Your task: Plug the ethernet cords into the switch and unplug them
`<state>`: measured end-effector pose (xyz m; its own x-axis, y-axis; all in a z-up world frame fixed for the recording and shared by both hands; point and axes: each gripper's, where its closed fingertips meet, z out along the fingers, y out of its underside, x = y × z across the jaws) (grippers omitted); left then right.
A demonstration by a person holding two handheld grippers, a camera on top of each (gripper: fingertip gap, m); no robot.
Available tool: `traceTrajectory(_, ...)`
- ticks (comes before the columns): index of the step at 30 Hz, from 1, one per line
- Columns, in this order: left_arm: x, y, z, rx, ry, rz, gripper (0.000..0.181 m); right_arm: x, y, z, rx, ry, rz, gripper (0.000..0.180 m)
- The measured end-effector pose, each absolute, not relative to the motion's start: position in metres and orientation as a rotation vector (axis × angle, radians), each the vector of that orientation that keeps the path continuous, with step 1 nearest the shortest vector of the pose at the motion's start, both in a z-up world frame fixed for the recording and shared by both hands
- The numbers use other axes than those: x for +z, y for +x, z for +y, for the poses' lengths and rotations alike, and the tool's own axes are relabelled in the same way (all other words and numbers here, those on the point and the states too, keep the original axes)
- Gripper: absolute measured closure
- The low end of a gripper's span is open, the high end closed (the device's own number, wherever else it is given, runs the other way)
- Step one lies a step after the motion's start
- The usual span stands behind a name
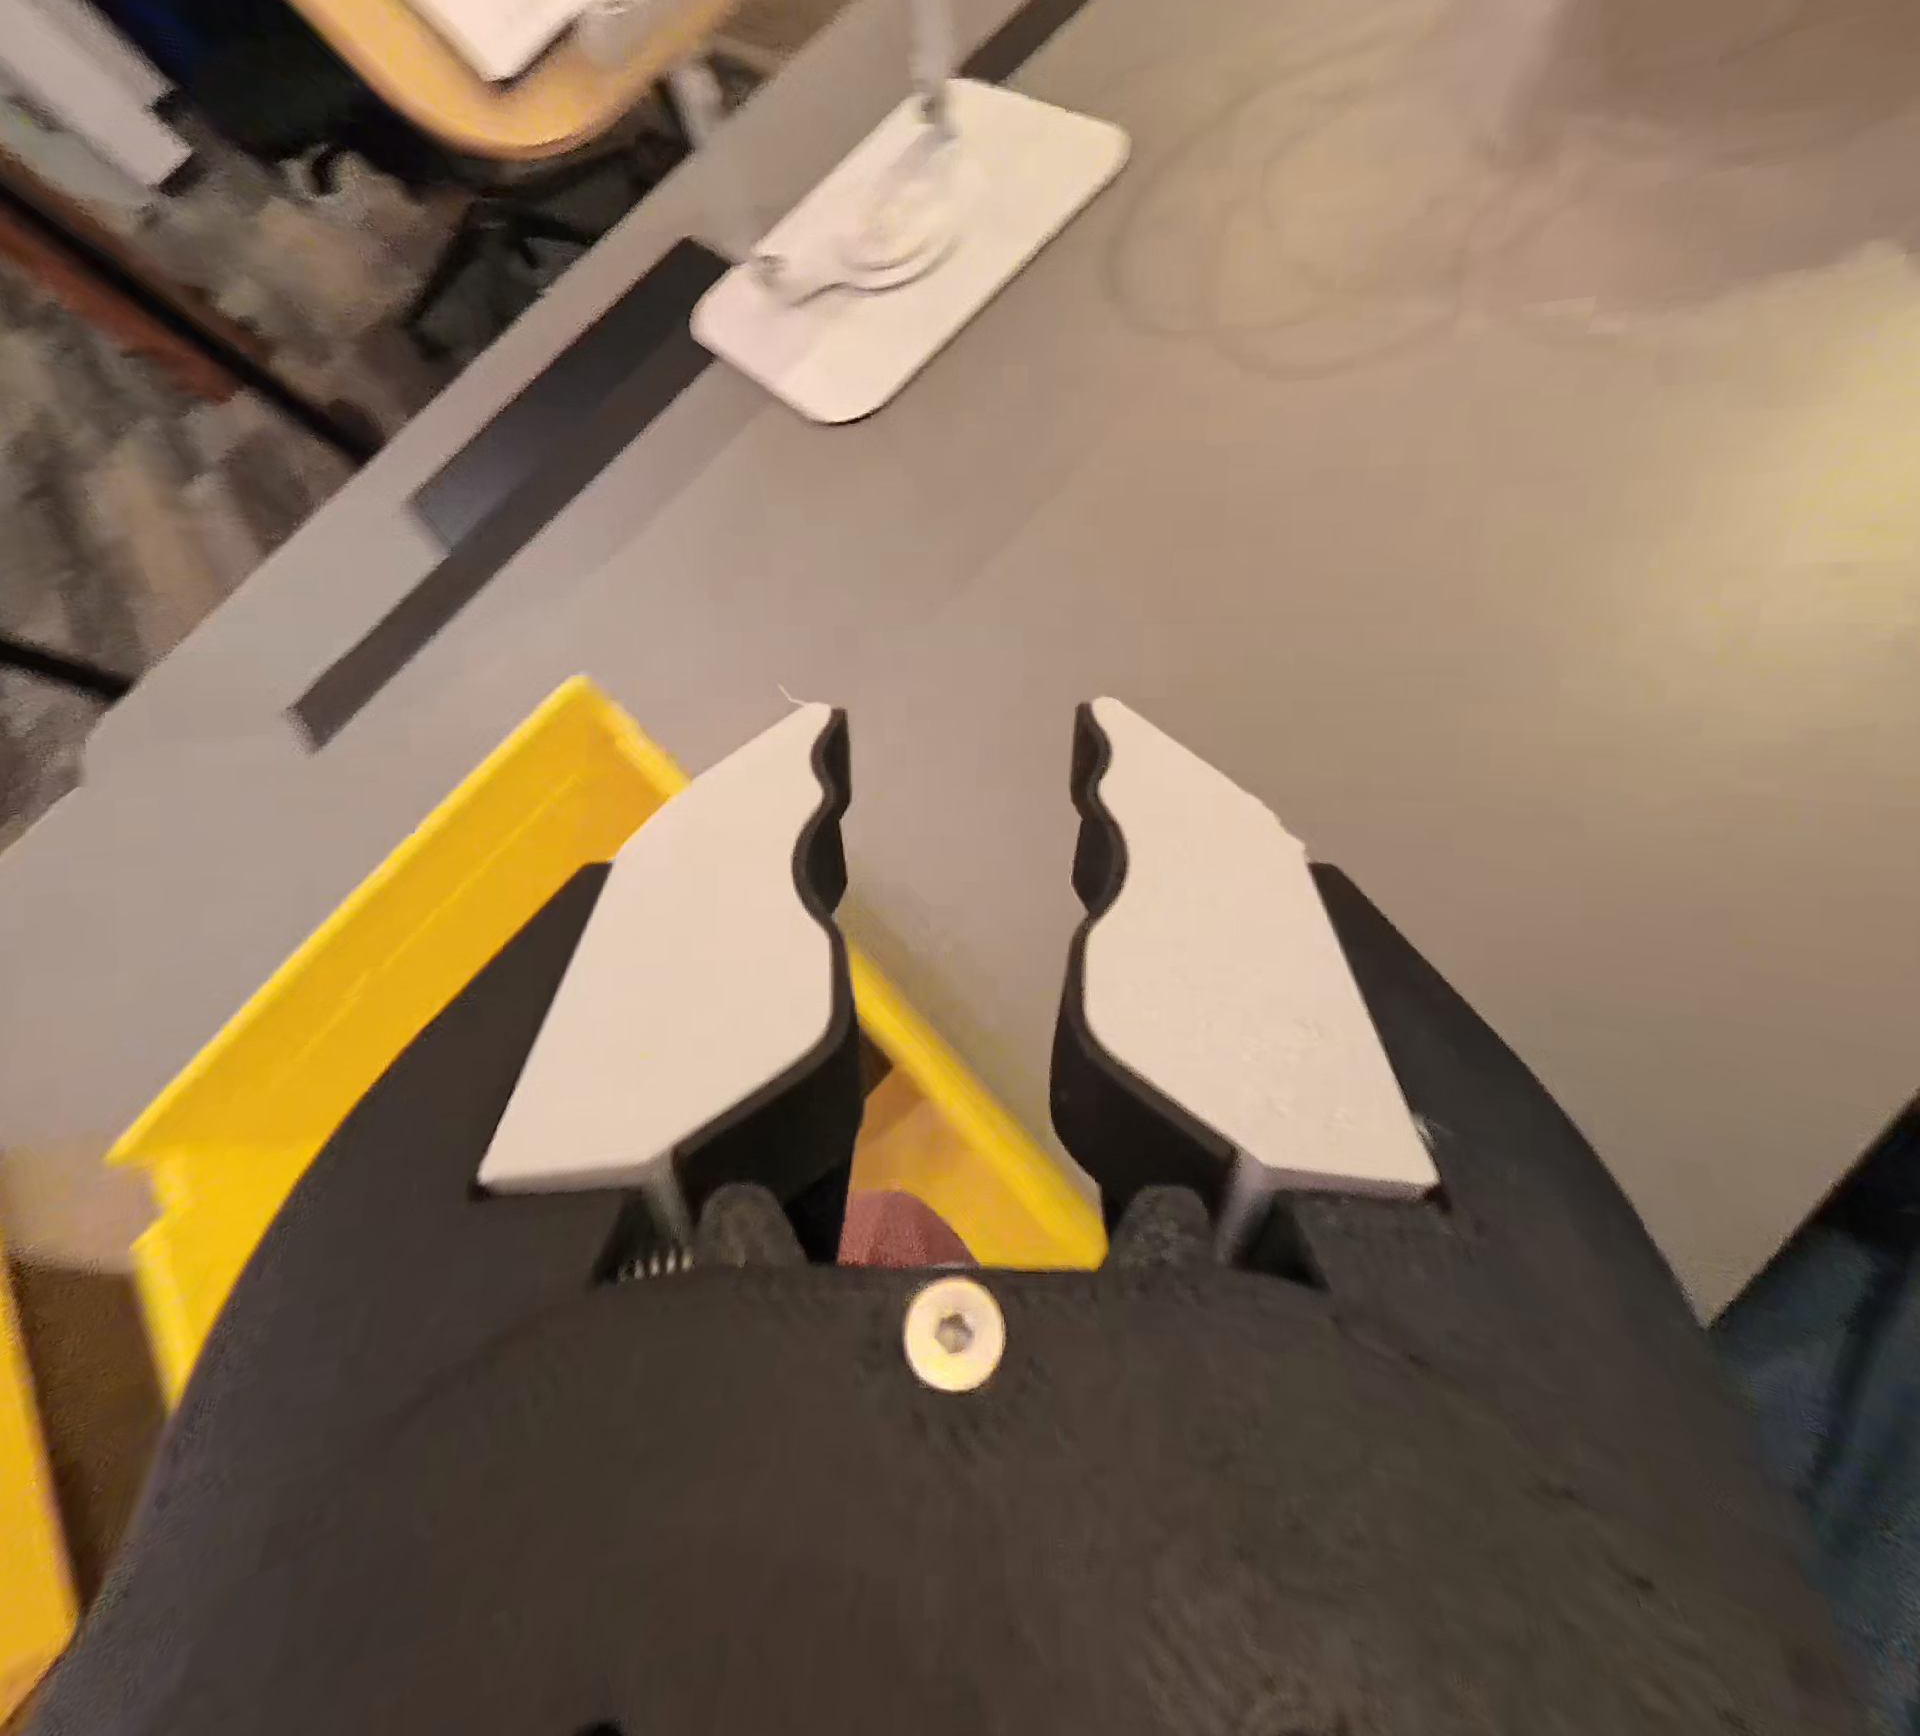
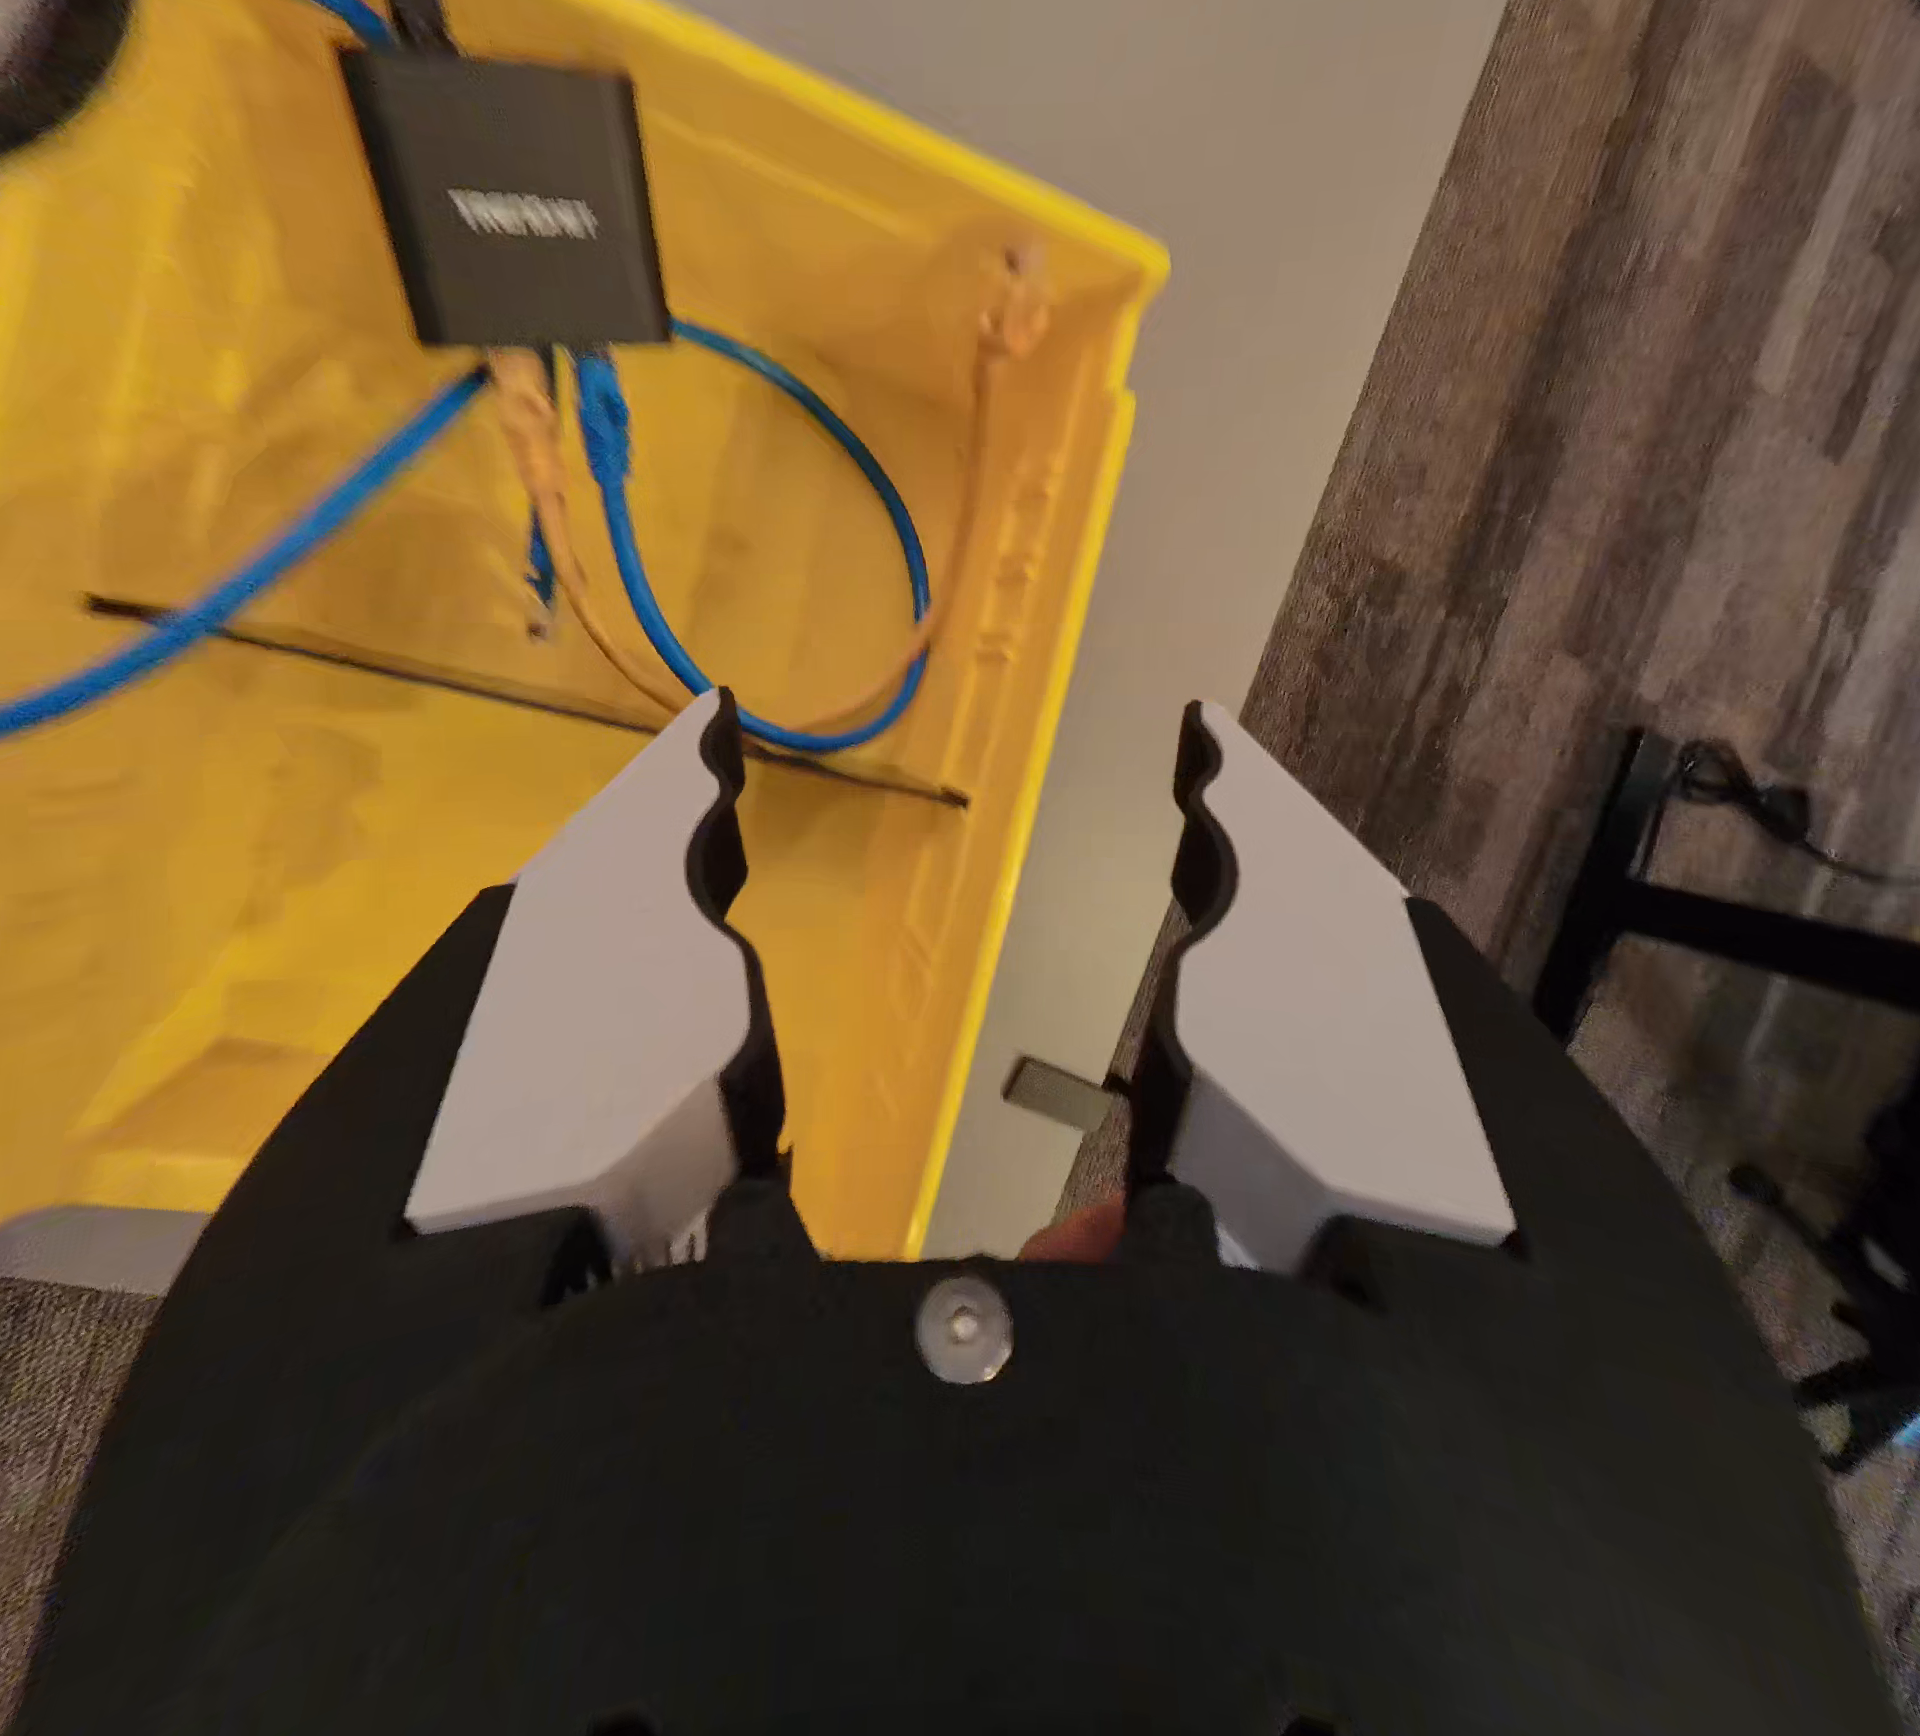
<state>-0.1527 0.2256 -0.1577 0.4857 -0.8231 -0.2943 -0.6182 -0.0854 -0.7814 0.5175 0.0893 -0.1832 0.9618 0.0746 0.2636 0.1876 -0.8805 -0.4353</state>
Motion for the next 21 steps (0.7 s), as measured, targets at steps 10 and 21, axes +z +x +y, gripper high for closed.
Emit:
traceTrajectory(10,-0.209,-0.362,0.277,0.235,-2.161,0.854,0.101,-0.261,0.551,0.036,-0.292,-2.707,-0.132,0.111)
traceTrajectory(21,-0.267,-0.421,0.266,0.179,-2.412,0.748,0.099,-0.29,0.52,0.031,-0.086,-2.657,-0.132,0.165)
